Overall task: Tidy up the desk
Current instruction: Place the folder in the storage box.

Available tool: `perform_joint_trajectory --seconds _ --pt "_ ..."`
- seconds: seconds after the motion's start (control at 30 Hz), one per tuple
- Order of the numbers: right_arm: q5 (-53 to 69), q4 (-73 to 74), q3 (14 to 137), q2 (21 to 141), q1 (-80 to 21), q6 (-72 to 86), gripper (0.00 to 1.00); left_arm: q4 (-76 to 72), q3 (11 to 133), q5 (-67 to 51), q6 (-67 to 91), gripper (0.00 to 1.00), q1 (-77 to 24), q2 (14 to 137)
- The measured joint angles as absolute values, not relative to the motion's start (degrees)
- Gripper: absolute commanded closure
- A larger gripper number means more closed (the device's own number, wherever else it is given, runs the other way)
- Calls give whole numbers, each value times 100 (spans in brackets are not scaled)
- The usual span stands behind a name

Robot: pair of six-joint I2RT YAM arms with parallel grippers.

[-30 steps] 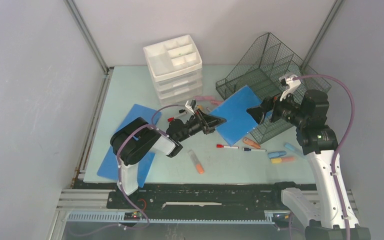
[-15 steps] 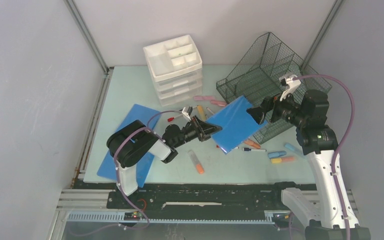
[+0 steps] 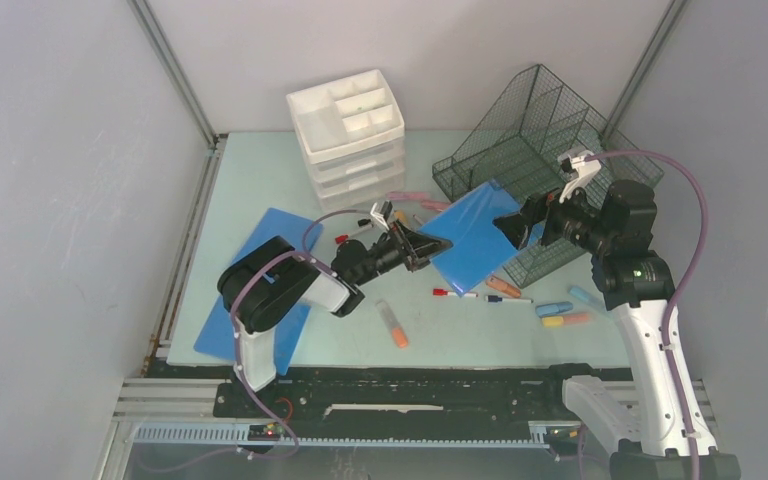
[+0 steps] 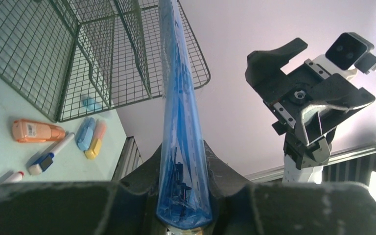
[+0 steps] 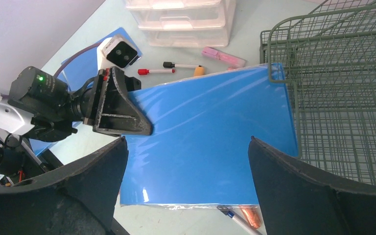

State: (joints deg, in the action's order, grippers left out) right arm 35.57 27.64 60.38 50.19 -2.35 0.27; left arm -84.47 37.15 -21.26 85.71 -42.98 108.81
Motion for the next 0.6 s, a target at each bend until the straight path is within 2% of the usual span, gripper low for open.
perform_joint_trajectory --seconds 0.37,0.6 --pt "3557 2764 6038 5019 -235 27 0 -8409 4661 -2145 8873 100 -4244 11583" --pt "3557 2762 6038 5019 -235 27 0 -8058 5680 -2132 8980 99 -4235 12125"
